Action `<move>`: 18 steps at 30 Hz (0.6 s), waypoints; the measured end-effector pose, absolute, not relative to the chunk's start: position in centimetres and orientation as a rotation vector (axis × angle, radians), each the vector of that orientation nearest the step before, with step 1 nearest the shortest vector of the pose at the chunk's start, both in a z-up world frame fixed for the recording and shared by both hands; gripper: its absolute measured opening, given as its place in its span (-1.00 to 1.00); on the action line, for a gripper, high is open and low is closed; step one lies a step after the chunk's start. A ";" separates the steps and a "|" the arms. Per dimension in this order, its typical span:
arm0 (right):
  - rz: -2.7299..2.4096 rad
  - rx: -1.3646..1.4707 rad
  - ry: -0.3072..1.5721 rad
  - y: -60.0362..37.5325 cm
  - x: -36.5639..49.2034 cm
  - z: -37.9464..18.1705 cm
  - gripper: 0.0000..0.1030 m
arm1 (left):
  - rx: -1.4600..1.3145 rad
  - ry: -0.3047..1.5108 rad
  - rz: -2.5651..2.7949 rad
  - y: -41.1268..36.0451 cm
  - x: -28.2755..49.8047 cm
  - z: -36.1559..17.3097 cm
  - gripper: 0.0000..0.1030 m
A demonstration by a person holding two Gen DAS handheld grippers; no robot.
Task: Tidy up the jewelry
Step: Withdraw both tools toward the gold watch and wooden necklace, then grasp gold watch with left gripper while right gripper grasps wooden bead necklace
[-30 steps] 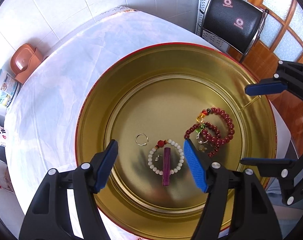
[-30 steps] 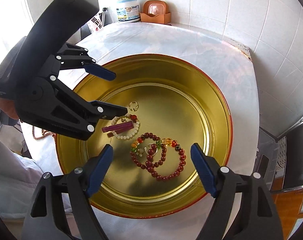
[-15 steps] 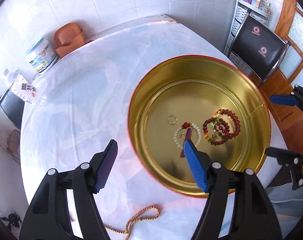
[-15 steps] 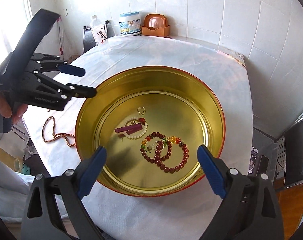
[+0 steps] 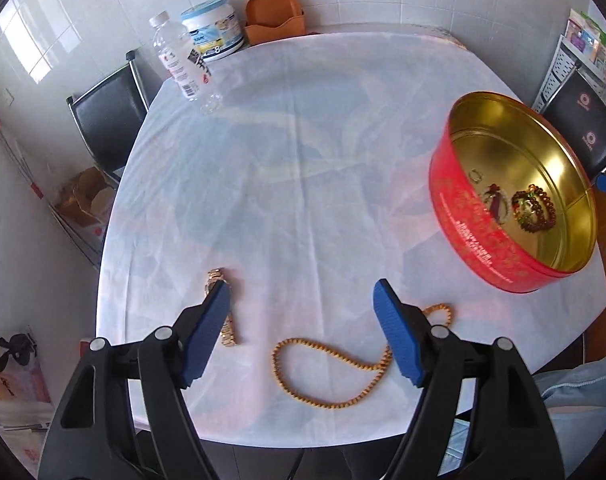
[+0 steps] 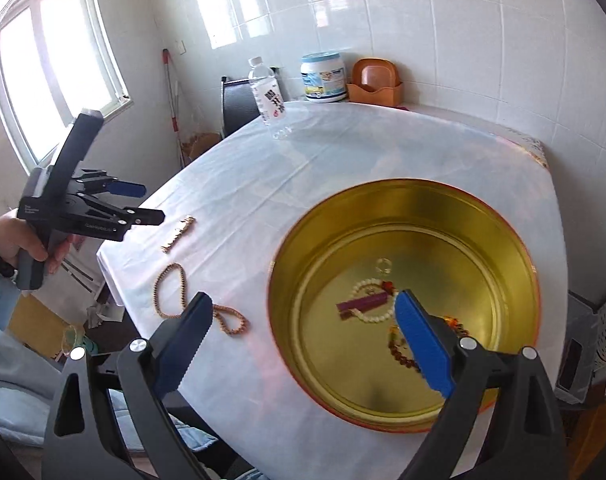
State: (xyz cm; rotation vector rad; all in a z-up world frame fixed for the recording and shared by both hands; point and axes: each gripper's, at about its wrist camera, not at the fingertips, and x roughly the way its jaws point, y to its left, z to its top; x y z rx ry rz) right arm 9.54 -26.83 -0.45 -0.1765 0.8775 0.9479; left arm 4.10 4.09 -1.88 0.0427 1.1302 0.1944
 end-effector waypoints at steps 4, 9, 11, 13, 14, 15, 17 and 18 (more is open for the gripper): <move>0.987 -0.182 0.884 -21.7 8.1 -0.3 0.81 | 0.018 1.164 0.185 9.0 4.0 -4.3 0.45; 1.034 -0.273 0.927 -14.3 5.8 -2.2 0.81 | -0.045 1.194 0.149 14.1 4.5 -7.7 0.44; 1.043 -0.330 0.955 -11.6 4.9 -3.8 0.81 | -0.041 1.228 0.133 15.0 4.7 -9.6 0.44; 1.050 -0.374 0.988 -9.4 4.3 -5.7 0.81 | -0.036 1.249 0.106 15.3 5.0 -11.2 0.44; 1.049 -0.392 1.009 -8.4 4.0 -6.7 0.81 | -0.030 1.254 0.094 15.5 5.1 -11.9 0.44; 1.044 -0.405 1.024 -7.5 3.6 -7.6 0.81 | -0.017 1.256 0.086 15.5 5.2 -12.5 0.44; 1.029 -0.432 1.037 -6.1 3.2 -9.2 0.81 | 0.011 1.257 0.082 15.6 5.3 -13.5 0.45; 1.019 -0.445 1.038 -5.6 3.0 -9.8 0.81 | 0.021 1.258 0.075 15.7 5.4 -14.0 0.45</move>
